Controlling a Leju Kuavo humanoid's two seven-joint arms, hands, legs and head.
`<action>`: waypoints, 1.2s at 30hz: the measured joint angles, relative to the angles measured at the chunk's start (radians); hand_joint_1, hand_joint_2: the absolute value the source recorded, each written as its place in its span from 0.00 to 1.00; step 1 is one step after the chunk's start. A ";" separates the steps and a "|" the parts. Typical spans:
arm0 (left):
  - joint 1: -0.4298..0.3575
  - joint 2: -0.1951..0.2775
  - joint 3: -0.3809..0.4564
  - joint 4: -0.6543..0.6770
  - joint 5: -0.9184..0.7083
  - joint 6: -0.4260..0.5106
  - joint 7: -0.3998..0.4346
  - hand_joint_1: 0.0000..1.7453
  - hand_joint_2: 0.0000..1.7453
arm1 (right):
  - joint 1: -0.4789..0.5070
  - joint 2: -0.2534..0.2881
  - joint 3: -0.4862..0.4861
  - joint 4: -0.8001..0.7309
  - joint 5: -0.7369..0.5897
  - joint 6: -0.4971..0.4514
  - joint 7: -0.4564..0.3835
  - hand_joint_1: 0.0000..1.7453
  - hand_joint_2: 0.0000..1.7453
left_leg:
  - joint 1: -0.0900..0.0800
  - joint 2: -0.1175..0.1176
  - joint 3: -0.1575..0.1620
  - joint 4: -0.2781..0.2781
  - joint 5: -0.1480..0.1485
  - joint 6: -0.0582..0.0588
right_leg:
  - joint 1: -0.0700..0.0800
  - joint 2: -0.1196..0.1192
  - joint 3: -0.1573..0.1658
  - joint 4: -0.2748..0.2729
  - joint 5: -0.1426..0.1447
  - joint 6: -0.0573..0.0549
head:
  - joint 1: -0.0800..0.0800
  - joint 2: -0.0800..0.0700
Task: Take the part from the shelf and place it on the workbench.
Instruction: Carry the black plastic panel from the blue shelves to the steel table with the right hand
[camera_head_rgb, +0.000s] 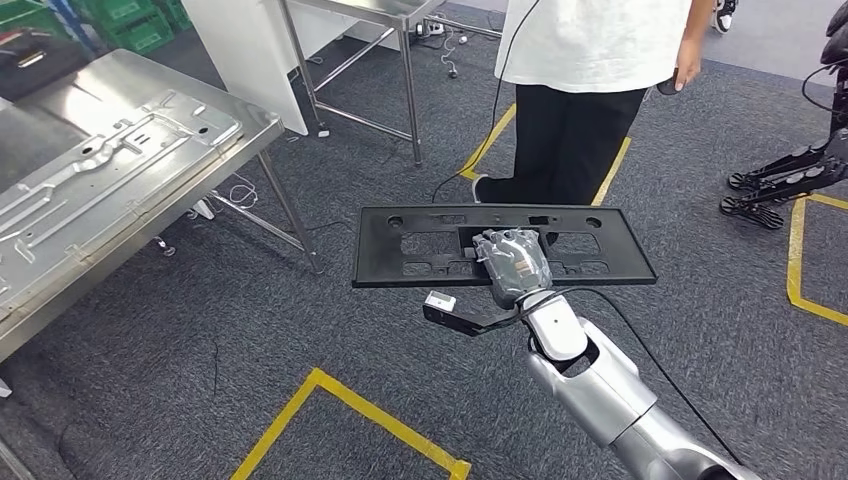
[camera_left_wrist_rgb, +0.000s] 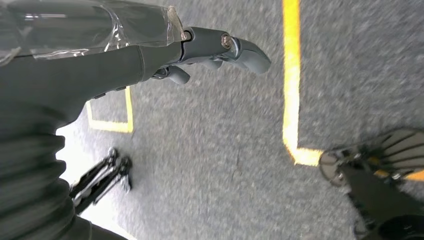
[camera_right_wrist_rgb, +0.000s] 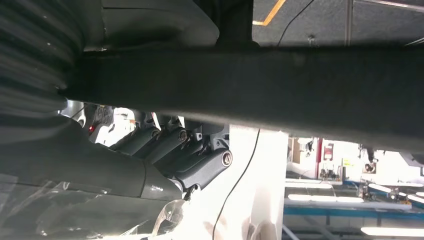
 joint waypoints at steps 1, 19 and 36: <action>0.003 0.000 0.000 0.000 -0.001 -0.002 0.000 0.00 1.00 | -0.002 0.002 0.000 0.000 0.001 0.001 0.000 1.00 1.00 | 0.001 0.017 -0.014 0.027 -0.017 -0.005 | 0.001 -0.013 0.001 0.000 0.000 -0.007 | 0.000 0.000; 0.019 0.014 0.015 -0.001 -0.002 -0.021 -0.002 0.00 1.00 | -0.015 0.017 0.002 -0.001 0.015 0.027 -0.005 1.00 1.00 | -0.024 0.136 0.079 -0.069 -0.008 0.041 | 0.024 -0.079 -0.030 0.138 -0.105 -0.009 | -0.001 0.000; 0.014 0.003 0.015 -0.002 -0.028 -0.004 0.004 0.00 1.00 | 0.000 0.015 0.003 -0.001 0.033 0.038 0.002 1.00 1.00 | 0.004 0.104 -0.103 0.319 -0.190 -0.016 | 0.018 -0.069 0.013 -0.012 0.002 -0.038 | 0.000 0.000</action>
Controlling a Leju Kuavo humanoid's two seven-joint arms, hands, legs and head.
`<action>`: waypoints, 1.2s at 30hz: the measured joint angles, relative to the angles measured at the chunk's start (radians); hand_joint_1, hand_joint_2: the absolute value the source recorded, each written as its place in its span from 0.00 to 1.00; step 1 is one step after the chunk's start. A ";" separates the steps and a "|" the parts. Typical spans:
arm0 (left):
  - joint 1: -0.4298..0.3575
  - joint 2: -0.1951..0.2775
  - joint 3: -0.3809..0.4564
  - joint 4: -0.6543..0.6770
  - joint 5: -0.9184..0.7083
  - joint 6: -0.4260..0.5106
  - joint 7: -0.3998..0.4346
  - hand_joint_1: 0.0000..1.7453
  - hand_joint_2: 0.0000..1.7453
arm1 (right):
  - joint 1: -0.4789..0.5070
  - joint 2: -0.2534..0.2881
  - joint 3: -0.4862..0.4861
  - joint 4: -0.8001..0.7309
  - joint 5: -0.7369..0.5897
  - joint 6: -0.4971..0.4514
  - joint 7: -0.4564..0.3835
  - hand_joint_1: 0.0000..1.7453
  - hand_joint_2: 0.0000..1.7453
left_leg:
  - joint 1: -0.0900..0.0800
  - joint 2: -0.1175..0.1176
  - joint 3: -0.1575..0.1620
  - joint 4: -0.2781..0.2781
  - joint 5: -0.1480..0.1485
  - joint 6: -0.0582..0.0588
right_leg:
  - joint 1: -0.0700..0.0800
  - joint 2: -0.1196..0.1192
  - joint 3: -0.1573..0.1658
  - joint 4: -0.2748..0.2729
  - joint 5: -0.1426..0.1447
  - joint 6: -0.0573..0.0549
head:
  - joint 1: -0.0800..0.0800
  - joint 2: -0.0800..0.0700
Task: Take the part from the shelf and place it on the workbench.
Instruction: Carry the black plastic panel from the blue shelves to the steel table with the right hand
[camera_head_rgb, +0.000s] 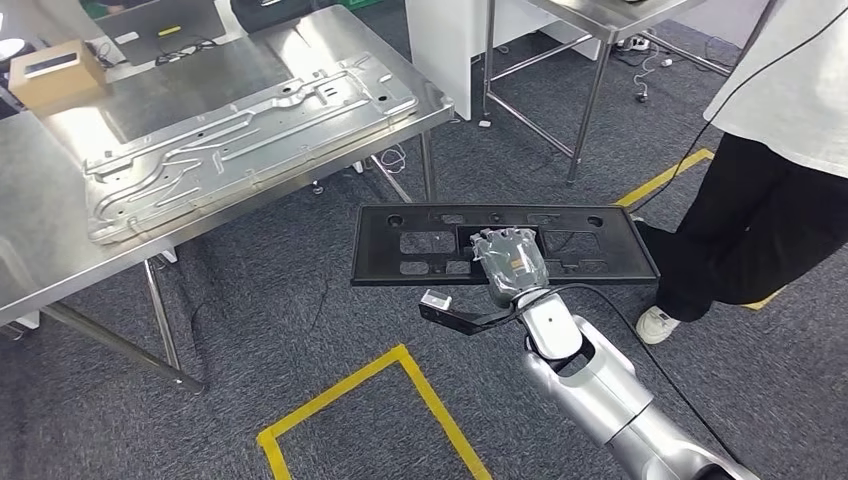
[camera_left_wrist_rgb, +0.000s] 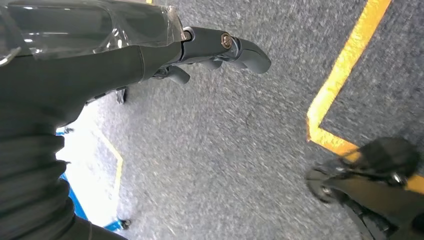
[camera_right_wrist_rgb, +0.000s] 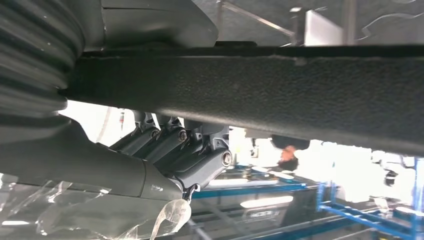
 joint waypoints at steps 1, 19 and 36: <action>0.000 -0.001 0.000 0.000 -0.002 -0.001 0.002 0.00 1.00 | 0.002 0.000 0.000 0.000 0.000 0.000 0.000 1.00 1.00 | 0.001 0.002 -0.010 0.013 0.003 0.002 | 0.002 -0.011 0.002 0.000 -0.002 0.000 | 0.000 0.000; -0.006 -0.001 0.000 0.000 -0.010 -0.008 0.016 0.00 1.00 | 0.012 0.000 -0.001 0.000 -0.003 0.003 -0.003 1.00 1.00 | -0.020 -0.051 0.201 -0.367 0.158 0.058 | 0.010 0.034 -0.076 0.172 -0.049 0.049 | 0.000 0.000; 0.000 0.003 0.000 0.000 -0.037 -0.004 0.028 0.00 1.00 | 0.005 0.002 -0.002 -0.002 -0.046 0.020 -0.016 1.00 1.00 | 0.006 0.016 0.124 -0.298 0.166 0.010 | -0.013 0.012 0.038 -0.023 -0.008 0.015 | 0.000 0.000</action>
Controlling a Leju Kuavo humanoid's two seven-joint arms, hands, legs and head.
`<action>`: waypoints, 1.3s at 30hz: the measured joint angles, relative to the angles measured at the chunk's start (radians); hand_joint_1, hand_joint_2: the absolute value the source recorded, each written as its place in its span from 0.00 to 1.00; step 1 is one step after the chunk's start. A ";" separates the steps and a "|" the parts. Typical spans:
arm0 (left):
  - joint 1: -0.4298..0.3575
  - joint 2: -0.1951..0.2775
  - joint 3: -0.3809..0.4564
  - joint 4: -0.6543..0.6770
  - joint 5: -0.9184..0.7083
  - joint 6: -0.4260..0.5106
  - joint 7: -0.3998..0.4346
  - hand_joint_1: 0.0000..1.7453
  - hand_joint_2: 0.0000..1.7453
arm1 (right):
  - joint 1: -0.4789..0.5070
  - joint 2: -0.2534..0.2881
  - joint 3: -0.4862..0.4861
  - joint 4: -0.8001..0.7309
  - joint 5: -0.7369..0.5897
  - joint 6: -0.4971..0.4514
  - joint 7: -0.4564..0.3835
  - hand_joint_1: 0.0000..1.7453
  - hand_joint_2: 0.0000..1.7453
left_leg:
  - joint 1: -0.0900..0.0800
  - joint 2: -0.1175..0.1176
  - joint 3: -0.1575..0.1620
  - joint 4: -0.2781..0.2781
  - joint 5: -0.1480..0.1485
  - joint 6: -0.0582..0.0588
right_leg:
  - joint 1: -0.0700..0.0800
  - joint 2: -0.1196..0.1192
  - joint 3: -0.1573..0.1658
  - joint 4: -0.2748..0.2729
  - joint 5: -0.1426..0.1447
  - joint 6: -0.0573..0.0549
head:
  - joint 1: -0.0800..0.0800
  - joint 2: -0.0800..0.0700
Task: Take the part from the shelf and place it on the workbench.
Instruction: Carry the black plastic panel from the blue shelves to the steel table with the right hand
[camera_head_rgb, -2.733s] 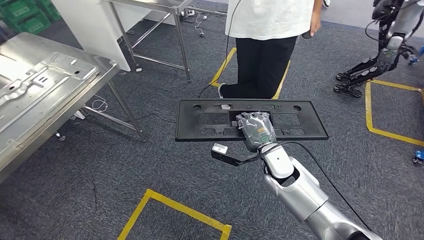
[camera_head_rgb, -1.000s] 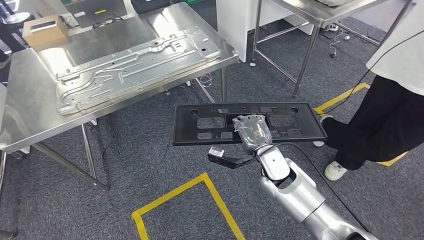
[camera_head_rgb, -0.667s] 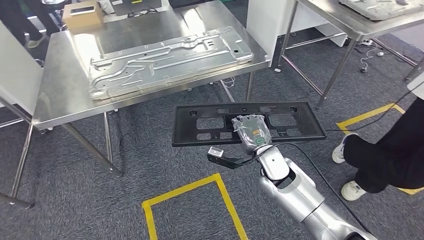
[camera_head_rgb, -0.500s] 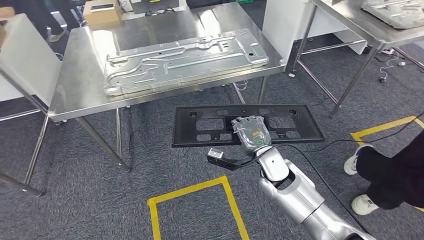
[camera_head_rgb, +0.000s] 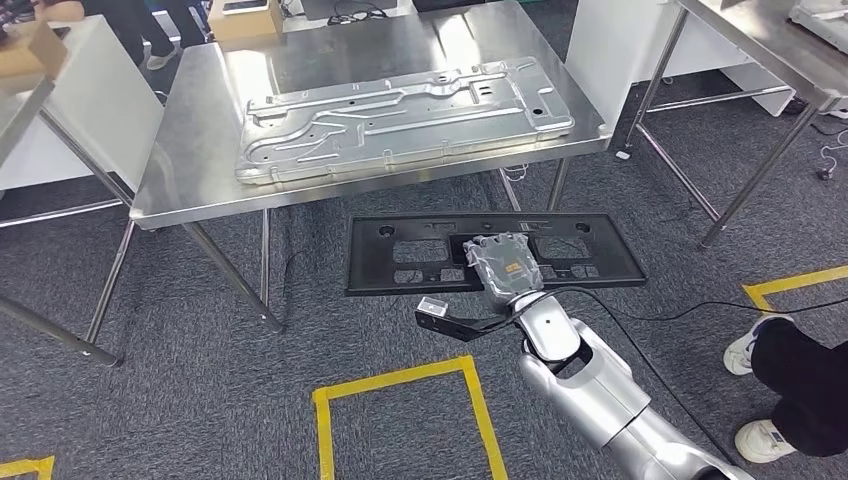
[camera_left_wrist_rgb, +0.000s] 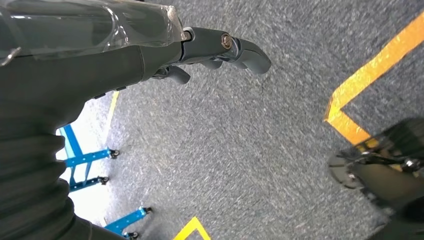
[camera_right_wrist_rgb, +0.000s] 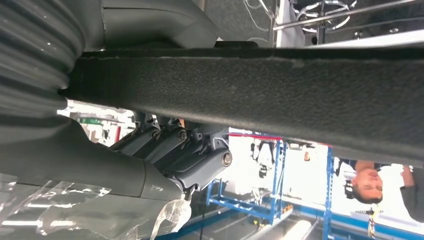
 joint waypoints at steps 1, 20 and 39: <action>-0.001 0.002 0.000 0.000 0.000 0.002 0.005 0.00 1.00 | -0.003 0.000 0.000 0.000 0.001 0.000 0.000 1.00 1.00 | -0.005 0.005 0.020 -0.045 0.013 0.007 | -0.001 -0.001 0.004 -0.005 -0.001 0.004 | 0.000 0.000; 0.013 0.002 0.002 0.000 0.012 -0.010 0.050 0.00 1.00 | -0.003 -0.011 0.002 -0.008 -0.004 0.019 -0.019 1.00 1.00 | -0.023 -0.020 0.067 -0.033 -0.049 0.011 | 0.016 0.008 -0.039 0.009 0.027 -0.005 | 0.000 0.000; 0.012 0.003 0.003 0.000 0.012 -0.017 0.050 0.00 1.00 | 0.000 -0.008 0.003 -0.012 0.024 0.002 -0.011 1.00 1.00 | -0.018 0.006 0.050 -0.078 0.018 0.035 | 0.025 -0.004 -0.093 0.215 -0.115 0.015 | 0.000 0.000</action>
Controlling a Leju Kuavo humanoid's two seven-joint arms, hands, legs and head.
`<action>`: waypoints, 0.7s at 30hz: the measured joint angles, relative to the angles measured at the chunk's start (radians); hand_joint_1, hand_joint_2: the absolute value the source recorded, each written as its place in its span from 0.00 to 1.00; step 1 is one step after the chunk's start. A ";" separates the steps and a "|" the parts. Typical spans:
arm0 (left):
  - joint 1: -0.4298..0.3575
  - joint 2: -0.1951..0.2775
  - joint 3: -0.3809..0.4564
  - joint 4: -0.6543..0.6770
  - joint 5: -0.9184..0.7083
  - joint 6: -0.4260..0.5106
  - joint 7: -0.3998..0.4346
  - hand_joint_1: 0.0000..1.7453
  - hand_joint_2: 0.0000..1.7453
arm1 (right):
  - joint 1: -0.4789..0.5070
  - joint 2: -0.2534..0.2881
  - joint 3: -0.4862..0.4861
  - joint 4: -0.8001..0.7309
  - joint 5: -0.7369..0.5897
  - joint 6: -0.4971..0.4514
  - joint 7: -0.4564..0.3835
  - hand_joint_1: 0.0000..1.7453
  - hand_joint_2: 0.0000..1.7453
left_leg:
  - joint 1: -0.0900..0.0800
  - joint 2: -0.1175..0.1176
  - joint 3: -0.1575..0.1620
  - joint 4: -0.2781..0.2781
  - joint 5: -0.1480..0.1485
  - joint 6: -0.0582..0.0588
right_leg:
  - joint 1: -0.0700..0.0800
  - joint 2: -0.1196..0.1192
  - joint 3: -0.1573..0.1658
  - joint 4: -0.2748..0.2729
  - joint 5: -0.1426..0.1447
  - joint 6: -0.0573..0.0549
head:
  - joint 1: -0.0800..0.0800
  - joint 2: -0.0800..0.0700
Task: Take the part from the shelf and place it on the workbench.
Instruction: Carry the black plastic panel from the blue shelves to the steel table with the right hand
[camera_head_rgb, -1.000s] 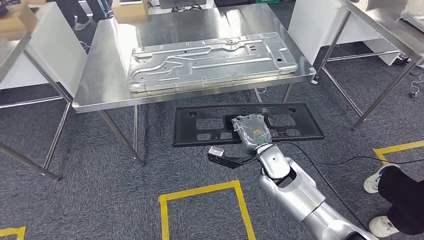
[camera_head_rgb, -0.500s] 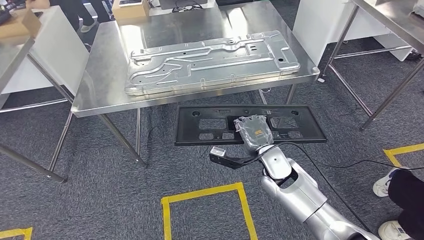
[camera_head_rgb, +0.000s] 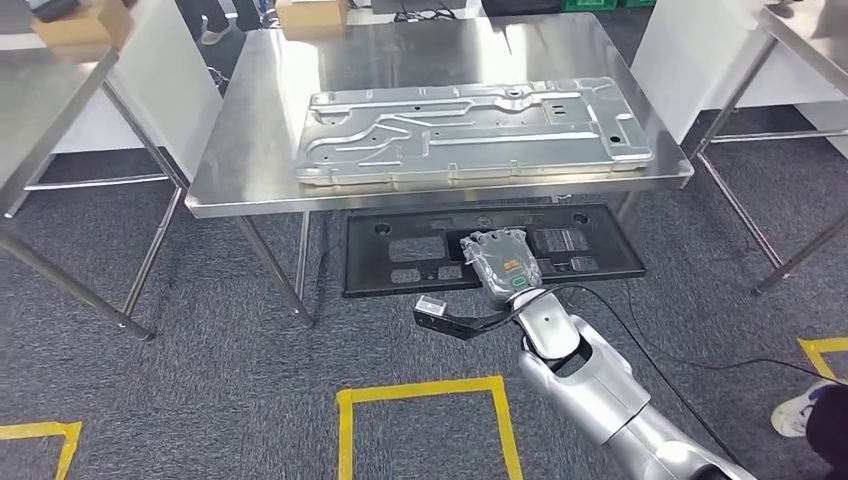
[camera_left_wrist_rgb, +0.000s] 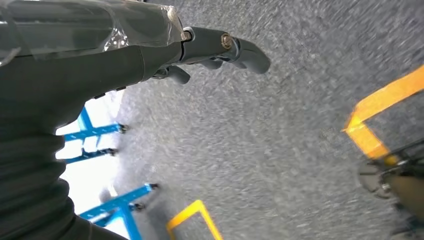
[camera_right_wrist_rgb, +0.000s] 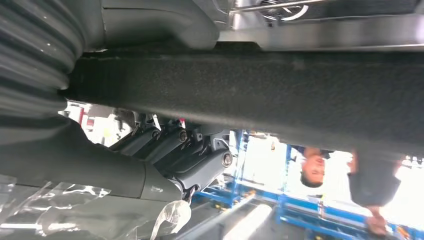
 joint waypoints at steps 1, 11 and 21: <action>0.000 -0.001 0.000 0.000 0.000 0.000 0.000 0.00 1.00 | 0.003 -0.001 0.000 0.000 0.000 0.000 -0.001 1.00 1.00 | 0.000 -0.011 0.000 0.002 -0.001 0.002 | 0.001 0.006 -0.041 0.070 -0.022 0.000 | 0.000 0.000; 0.008 0.001 0.000 0.001 0.000 -0.001 0.000 0.00 1.00 | 0.007 -0.001 0.001 0.000 -0.031 0.004 -0.013 1.00 1.00 | -0.004 -0.059 0.001 0.041 -0.048 -0.021 | -0.011 0.021 0.042 -0.202 0.149 -0.012 | 0.000 0.000; 0.004 -0.001 0.001 0.001 -0.001 -0.003 0.000 0.00 1.00 | -0.001 0.001 0.000 0.003 -0.016 0.007 0.008 1.00 1.00 | 0.002 -0.015 -0.092 0.185 -0.067 -0.019 | -0.008 0.017 0.065 -0.211 0.138 -0.026 | 0.000 0.000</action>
